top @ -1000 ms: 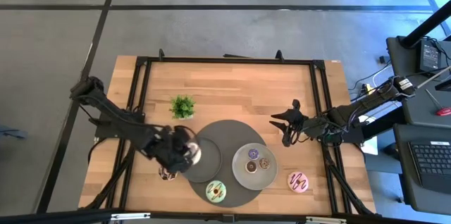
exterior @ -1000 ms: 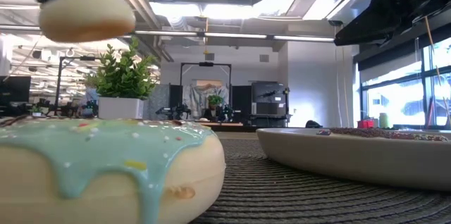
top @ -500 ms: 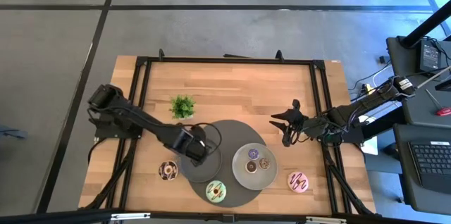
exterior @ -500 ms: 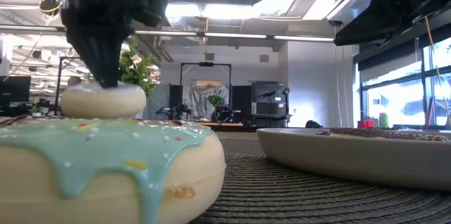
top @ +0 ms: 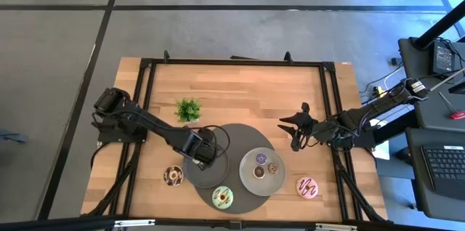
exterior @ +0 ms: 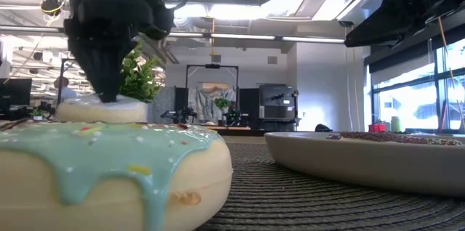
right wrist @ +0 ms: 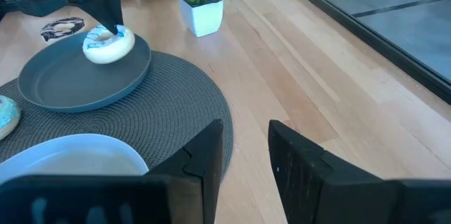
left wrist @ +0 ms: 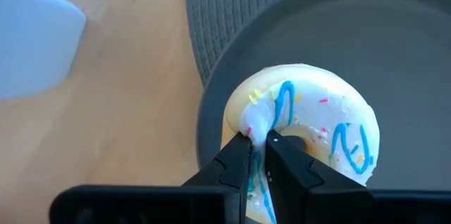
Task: Pick & Place donuts
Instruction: Put the large white donut on the dark gray plate
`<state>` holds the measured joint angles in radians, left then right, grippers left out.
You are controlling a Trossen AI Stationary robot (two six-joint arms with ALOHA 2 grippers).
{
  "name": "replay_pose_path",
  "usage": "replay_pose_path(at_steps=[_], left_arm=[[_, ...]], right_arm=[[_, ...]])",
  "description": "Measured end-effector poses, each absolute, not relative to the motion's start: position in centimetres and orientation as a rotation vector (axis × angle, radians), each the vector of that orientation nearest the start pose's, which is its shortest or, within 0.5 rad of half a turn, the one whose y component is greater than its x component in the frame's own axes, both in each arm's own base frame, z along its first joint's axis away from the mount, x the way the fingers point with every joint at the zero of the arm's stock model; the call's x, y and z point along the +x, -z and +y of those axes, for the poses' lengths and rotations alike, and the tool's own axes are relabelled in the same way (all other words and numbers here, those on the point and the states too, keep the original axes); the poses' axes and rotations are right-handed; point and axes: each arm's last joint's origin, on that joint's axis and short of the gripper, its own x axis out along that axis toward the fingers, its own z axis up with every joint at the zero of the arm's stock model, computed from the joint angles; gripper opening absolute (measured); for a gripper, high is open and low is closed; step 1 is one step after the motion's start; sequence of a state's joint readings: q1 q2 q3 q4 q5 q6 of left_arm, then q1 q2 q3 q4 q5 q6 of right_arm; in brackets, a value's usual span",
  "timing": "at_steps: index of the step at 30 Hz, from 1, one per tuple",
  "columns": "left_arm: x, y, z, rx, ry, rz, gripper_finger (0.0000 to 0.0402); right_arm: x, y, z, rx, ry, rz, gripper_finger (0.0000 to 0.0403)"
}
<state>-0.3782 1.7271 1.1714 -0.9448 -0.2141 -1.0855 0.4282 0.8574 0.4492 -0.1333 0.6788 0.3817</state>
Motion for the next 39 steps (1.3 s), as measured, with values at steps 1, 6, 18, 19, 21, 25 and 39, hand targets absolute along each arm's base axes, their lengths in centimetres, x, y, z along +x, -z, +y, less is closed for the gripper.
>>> replay_pose_path(at_steps=[1,6,18,19,21,25,39], left_arm=[[28.7,-18.88,-10.77,-0.458,-0.627,1.314,0.0036],[28.3,-18.26,-10.62,-0.443,-0.641,1.327,0.0033],[28.25,-18.16,-10.6,-0.441,-0.642,1.328,0.0056],[28.25,-18.16,-10.6,-0.442,-0.642,1.328,0.006],[28.25,-18.16,-10.6,-0.442,-0.642,1.328,0.007],[28.25,-18.16,-10.6,-0.444,-0.644,1.327,0.0097],[28.25,-18.73,-10.67,-0.475,-0.615,1.341,0.0164]], right_arm=[[16.52,-21.44,5.54,0.087,0.327,0.406,0.0116],[16.52,-21.44,5.54,0.087,0.326,0.406,0.0117],[16.52,-21.44,5.54,0.087,0.327,0.406,0.0116],[16.52,-21.43,5.54,0.088,0.327,0.406,0.0116],[16.52,-21.44,5.54,0.088,0.327,0.406,0.0117],[16.52,-21.44,5.54,0.088,0.327,0.406,0.0117],[16.52,-21.44,5.54,0.088,0.326,0.406,0.0116]])
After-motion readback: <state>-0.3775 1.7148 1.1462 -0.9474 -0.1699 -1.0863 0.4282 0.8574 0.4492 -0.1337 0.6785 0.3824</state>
